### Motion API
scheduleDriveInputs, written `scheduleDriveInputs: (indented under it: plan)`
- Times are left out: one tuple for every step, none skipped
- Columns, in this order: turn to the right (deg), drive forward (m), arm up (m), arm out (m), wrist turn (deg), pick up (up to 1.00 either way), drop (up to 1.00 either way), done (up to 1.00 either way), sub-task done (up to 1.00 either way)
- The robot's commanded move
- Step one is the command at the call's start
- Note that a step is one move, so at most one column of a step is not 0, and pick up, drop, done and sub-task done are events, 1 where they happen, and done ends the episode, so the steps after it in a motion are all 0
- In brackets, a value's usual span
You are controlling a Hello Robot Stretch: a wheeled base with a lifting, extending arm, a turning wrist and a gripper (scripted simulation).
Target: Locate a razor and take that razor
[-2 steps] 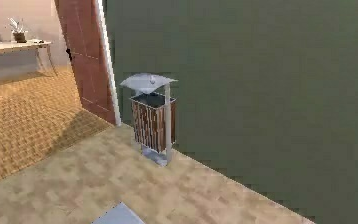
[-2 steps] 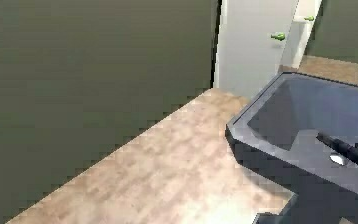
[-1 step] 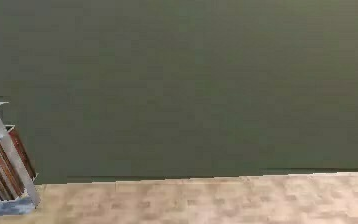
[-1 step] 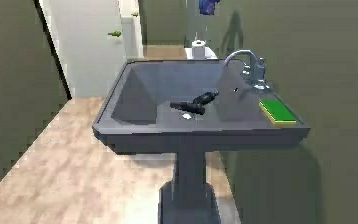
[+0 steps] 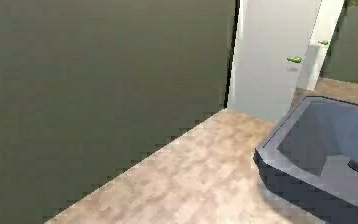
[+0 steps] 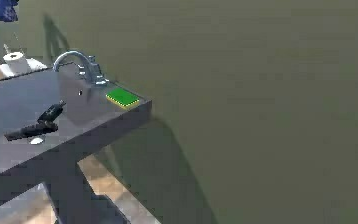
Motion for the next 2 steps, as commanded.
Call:
scheduleDriveInputs:
  plan:
    - [45.0, 0.0, 0.0, 0.0, 0.0, 0.0, 0.0, 0.0, 0.0]
    - [30.0, 0.0, 0.0, 0.0, 0.0, 0.0, 0.0, 0.0, 0.0]
